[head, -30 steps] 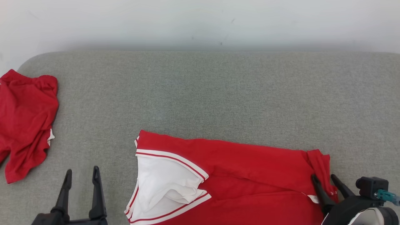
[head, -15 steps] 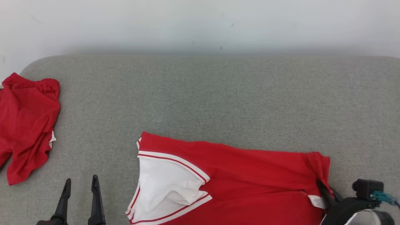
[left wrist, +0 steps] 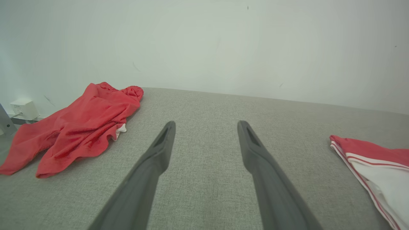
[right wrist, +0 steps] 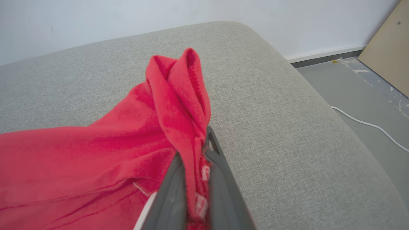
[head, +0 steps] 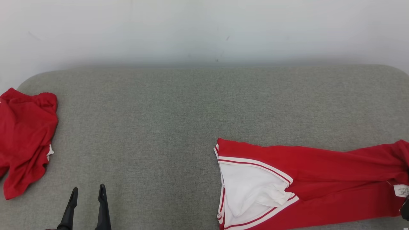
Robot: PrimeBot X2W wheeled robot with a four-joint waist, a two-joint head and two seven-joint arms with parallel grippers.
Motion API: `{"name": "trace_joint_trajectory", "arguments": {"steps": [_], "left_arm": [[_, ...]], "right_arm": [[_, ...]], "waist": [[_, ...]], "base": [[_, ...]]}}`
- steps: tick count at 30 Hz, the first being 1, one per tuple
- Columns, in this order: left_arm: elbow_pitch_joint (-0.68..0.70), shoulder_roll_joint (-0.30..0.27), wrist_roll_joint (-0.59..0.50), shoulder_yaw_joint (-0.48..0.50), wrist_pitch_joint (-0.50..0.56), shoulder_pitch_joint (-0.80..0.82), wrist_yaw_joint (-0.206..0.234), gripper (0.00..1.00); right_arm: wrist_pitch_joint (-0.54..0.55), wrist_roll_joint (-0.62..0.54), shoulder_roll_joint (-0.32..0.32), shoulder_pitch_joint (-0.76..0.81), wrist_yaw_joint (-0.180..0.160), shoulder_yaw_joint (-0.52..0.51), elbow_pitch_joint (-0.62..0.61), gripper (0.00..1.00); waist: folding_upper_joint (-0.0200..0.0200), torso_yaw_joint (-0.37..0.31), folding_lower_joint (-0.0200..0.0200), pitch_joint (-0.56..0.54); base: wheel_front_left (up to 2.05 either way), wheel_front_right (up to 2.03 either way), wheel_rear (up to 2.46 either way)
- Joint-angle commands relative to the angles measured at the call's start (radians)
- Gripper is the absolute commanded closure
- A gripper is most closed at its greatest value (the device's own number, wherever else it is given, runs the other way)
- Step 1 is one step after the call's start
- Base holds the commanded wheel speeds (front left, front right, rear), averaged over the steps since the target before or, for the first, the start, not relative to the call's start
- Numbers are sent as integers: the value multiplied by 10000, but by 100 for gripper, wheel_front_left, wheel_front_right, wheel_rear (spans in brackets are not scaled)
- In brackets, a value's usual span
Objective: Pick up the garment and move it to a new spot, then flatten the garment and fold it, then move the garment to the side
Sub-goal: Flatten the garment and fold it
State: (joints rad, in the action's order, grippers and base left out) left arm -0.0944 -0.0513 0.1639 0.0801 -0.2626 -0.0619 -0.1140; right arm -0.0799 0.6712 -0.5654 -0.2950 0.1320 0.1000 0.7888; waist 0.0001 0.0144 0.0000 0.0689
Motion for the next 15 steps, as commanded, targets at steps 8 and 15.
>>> {"name": "trace_joint_trajectory", "arguments": {"steps": [8, 15], "left_arm": [[64, 14, 116, -74, -32, -317, 151, 0], [62, 13, 184, -166, -30, -348, 199, 0]], "right_arm": [[251, -289, 875, -81, -27, 982, -1301, 100], [685, -239, 1795, 130, -27, 1751, -2773, 100]], "waist": [[-1, -331, 0, -210], [-1, -399, 0, -241]], "base": [[0, 0, 0], [0, 0, 0]]}}
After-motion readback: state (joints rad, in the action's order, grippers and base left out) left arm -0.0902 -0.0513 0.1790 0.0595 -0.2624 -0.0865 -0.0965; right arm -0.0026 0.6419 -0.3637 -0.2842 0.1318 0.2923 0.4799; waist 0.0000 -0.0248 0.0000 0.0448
